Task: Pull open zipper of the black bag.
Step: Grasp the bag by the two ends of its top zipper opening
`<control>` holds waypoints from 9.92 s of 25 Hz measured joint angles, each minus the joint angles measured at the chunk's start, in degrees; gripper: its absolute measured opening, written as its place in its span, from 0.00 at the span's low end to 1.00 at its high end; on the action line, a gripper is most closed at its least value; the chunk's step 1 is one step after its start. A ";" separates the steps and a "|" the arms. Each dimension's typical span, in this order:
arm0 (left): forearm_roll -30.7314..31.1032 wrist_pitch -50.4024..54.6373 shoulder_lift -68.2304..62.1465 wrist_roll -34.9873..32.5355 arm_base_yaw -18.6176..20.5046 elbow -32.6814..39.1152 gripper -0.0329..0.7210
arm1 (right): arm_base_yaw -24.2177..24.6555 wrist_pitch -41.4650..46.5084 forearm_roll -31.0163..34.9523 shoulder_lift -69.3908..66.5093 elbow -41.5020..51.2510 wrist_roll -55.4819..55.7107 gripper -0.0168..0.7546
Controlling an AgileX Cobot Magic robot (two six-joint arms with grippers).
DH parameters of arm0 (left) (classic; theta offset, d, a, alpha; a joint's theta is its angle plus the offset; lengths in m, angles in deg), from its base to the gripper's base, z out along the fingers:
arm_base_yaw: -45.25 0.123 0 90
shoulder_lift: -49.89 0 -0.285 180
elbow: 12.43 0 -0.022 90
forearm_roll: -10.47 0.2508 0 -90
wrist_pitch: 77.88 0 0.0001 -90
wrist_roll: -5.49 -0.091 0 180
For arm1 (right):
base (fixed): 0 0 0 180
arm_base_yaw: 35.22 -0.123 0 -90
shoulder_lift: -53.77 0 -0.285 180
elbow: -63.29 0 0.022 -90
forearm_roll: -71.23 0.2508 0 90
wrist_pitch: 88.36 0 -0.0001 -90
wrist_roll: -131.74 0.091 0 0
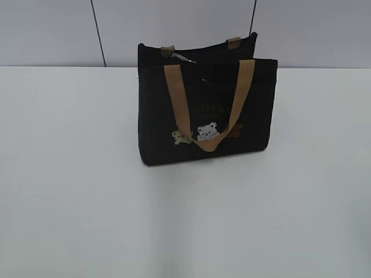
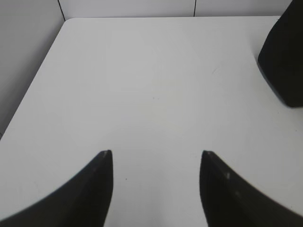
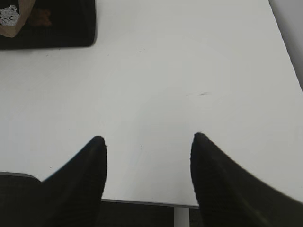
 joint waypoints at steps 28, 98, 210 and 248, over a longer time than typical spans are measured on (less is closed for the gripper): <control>0.29 0.00 0.00 0.00 0.00 0.00 0.62 | 0.00 0.00 0.00 0.00 0.00 -0.04 0.60; 86.36 -129.67 -131.04 53.80 -4.37 -57.56 0.62 | 0.00 0.00 0.05 0.00 0.00 -0.04 0.65; 86.28 -129.85 -131.97 53.63 -5.69 -58.02 0.06 | -25.23 -41.81 24.24 -103.69 -50.20 -61.62 0.31; 86.31 -130.25 -131.97 53.63 -5.90 -58.02 0.06 | -18.17 -41.87 22.95 -101.00 -50.20 -45.63 0.00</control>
